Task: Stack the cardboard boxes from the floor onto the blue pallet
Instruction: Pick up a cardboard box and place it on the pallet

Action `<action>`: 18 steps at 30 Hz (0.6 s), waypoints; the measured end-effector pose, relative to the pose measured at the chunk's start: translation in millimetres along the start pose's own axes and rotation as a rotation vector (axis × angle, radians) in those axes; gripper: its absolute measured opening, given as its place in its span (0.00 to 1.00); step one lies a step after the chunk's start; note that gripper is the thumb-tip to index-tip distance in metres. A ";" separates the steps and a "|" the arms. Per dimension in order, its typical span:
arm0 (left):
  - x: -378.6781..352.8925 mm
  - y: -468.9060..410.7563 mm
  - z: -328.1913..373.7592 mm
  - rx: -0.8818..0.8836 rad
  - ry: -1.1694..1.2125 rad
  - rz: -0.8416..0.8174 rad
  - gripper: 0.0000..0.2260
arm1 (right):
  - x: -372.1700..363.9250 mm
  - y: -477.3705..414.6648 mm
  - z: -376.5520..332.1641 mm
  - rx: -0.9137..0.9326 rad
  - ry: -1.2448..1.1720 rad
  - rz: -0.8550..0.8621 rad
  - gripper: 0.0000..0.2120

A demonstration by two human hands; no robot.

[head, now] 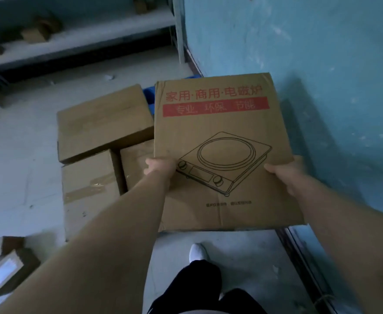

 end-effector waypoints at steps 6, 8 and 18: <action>111.2 29.1 -48.3 -0.056 0.056 0.094 0.40 | -33.9 94.4 -19.8 0.108 0.011 -0.082 0.39; 149.4 34.4 -67.7 -0.054 0.074 0.113 0.37 | -47.3 128.7 -25.1 0.110 0.002 -0.124 0.38; 364.7 -8.0 -99.5 -0.183 0.174 0.117 0.27 | -202.3 265.2 -67.9 0.129 0.005 -0.226 0.43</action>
Point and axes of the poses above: each hand's wrist, its own y-axis away from the middle knuckle, its own x-axis out of the back of the hand, z = x × y, the point moved 4 cm from there along -y, towards the middle knuckle, and after that the axes turned 11 degrees about x, right-handed, at the moved point
